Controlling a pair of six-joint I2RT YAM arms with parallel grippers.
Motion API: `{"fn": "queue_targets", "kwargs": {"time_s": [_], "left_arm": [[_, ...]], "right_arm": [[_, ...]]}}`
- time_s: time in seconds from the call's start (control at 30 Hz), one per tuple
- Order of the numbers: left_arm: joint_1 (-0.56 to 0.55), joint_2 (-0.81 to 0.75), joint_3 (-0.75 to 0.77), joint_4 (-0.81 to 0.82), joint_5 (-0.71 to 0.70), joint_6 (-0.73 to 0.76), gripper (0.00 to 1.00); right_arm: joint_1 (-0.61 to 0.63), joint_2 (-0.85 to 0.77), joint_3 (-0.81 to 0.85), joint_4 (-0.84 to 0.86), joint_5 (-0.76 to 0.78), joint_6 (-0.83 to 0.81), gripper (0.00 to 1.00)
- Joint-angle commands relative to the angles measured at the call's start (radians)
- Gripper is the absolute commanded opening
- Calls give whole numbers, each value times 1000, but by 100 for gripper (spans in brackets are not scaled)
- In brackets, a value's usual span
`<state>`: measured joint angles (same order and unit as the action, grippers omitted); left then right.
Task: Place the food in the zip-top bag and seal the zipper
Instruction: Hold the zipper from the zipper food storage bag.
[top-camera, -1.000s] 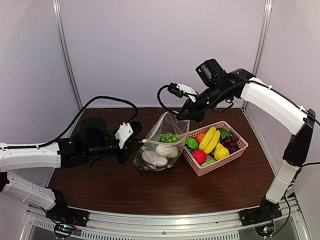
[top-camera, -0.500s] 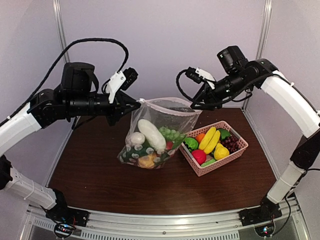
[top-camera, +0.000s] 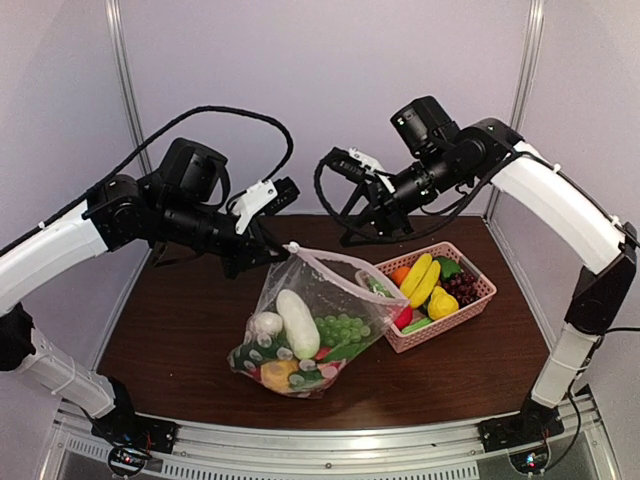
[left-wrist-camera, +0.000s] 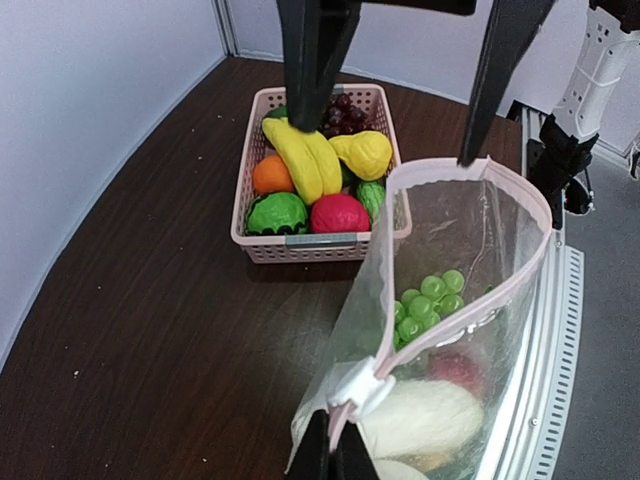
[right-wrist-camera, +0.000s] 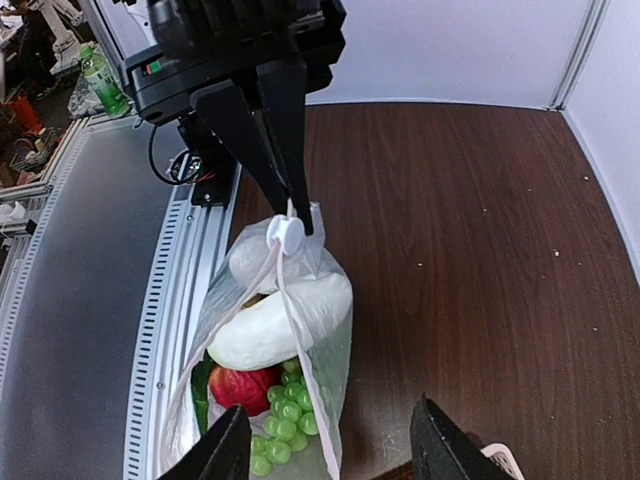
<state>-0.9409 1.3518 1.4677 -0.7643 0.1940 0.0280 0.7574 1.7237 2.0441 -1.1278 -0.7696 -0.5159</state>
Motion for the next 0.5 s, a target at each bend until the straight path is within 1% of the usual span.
{"fn": "queue_targets", "kwargs": {"time_s": [0.0, 0.1, 0.17, 0.27, 0.33, 0.47], "left_arm": [[-6, -12, 21, 54, 42, -59, 0], [-7, -9, 72, 29, 59, -95, 0], [-7, 10, 163, -53, 58, -103, 0], [-6, 29, 261, -158, 51, -106, 0], [-7, 34, 282, -182, 62, -118, 0], [-7, 55, 290, -182, 85, -144, 0]], "right_arm": [[56, 31, -23, 106, -54, 62, 54], [88, 55, 8, 144, -44, 115, 55], [105, 67, 50, 137, -31, 122, 55], [122, 46, 43, 190, -26, 161, 57], [137, 47, 49, 200, -33, 184, 58], [177, 63, 73, 218, 2, 210, 59]]}}
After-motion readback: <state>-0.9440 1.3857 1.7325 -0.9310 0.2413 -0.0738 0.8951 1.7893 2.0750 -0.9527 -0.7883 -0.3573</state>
